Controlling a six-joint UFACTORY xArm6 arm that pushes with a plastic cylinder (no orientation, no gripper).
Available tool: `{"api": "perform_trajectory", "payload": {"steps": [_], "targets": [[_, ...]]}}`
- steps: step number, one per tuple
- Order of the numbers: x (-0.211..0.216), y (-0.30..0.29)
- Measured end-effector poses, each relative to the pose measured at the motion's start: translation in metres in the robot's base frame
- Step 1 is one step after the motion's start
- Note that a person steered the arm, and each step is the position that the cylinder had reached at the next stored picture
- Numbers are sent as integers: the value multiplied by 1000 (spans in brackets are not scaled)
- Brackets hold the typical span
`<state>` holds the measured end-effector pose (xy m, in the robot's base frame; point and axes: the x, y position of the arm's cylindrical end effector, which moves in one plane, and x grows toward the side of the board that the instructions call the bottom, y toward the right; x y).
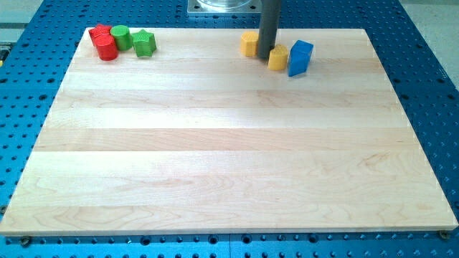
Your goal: Move the hexagon into the green star
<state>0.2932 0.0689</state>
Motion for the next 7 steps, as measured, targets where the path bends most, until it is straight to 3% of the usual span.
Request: {"api": "perform_trajectory", "payload": {"steps": [1,2,3,4,5,7], "targets": [[-7,-7],[-48,79],[-58,24],[-25,-70],[-17,-147],[10,-148]]}}
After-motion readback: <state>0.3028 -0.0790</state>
